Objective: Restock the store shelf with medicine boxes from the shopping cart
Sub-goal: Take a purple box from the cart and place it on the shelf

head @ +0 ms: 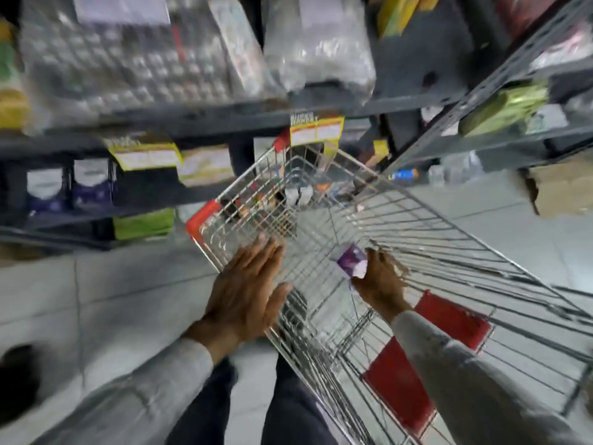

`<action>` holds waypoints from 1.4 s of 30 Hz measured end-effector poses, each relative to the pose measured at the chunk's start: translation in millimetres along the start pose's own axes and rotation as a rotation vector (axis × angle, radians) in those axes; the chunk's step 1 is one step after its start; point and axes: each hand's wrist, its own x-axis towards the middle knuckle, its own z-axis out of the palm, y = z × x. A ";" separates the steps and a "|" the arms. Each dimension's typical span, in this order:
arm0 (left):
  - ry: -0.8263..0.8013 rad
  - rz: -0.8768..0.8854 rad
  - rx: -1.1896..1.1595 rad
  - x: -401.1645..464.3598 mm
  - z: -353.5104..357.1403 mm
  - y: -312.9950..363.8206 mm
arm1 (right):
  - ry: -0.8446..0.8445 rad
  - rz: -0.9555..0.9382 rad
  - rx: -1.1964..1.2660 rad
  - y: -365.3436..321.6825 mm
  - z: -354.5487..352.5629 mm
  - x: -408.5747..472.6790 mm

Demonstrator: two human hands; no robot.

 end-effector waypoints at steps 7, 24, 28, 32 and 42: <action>0.013 -0.006 0.044 1.7 4.6 -3.7 | 0.015 0.049 -0.042 39.7 64.3 21.8; 0.134 -0.030 -0.040 -5.0 -72.2 11.7 | 0.367 -0.410 0.119 -89.6 -73.7 -68.5; 0.355 0.013 -0.077 -0.9 -160.6 17.1 | 0.589 -0.642 0.203 -148.6 -155.0 -119.9; 0.651 0.077 -0.091 -5.5 -267.8 24.6 | 0.720 -0.779 0.281 -207.6 -235.6 -163.3; 0.891 0.057 0.151 -12.5 -453.2 -11.5 | 0.655 -0.897 0.391 -354.8 -419.4 -201.3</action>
